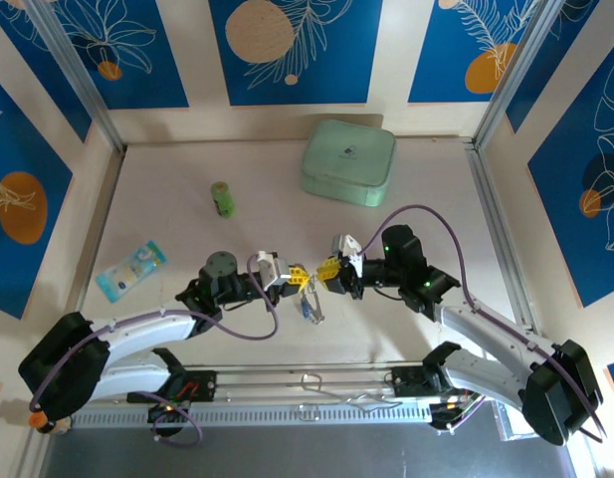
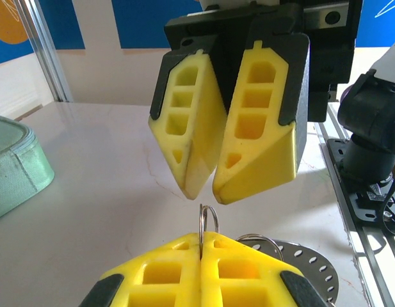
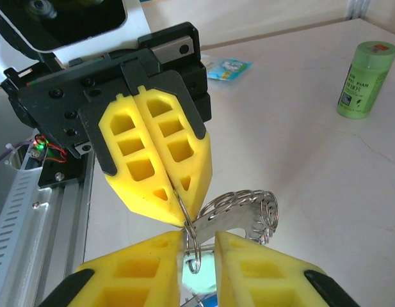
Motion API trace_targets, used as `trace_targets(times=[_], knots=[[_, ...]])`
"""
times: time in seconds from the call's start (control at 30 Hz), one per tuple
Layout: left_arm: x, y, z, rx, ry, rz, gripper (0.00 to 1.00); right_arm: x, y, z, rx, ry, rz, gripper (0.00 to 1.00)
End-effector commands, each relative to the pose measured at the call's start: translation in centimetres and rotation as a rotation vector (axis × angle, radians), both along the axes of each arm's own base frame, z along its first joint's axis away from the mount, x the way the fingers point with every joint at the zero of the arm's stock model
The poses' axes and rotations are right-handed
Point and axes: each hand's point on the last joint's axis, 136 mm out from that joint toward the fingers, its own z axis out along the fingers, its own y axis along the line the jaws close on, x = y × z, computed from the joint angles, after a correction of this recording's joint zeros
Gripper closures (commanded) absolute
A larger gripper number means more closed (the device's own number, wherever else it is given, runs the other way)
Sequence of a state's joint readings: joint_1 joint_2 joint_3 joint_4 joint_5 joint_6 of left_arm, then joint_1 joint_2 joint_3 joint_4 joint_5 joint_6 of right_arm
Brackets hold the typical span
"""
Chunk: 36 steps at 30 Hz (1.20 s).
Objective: Put the keys on the keyring
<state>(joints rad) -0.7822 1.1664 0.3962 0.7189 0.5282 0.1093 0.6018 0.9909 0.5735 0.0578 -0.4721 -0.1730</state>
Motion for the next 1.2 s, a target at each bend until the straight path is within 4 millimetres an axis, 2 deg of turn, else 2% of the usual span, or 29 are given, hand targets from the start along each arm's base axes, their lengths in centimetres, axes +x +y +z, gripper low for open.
trace_targets(times=[0.0,0.27,0.5,0.73,0.83,0.97,1.07,1.17], knots=[[-0.7,-0.2,2.4,-0.07,-0.057,-0.033,1.0,-0.2,0.0,-0.5,-0.011,0.025,0.012,0.78],[-0.8,-0.2,2.6,-0.075,-0.061,-0.039,1.0,-0.6,0.3,-0.6,-0.014,0.06,0.051,0.84],[-1.1,-0.1,3.1,-0.085,-0.063,-0.05,1.0,-0.6,0.2,-0.5,-0.01,0.06,0.048,1.0],[-2.0,-0.3,4.5,-0.13,-0.071,-0.103,1.0,-0.3,0.5,-2.6,-0.036,0.126,0.039,1.0],[-2.0,-0.3,4.4,-0.122,-0.072,-0.099,1.0,-0.5,0.5,-2.0,-0.014,0.115,0.042,0.92],[-1.9,-0.2,3.9,-0.107,-0.067,-0.094,1.0,-1.1,0.2,0.0,0.043,0.027,0.062,0.78],[-1.9,-0.2,3.8,-0.107,-0.062,-0.095,1.0,-1.8,0.3,0.7,0.066,-0.006,0.098,0.73],[-1.9,-0.3,3.9,-0.118,-0.061,-0.095,1.0,-2.1,0.7,0.5,0.064,0.004,0.12,0.72]])
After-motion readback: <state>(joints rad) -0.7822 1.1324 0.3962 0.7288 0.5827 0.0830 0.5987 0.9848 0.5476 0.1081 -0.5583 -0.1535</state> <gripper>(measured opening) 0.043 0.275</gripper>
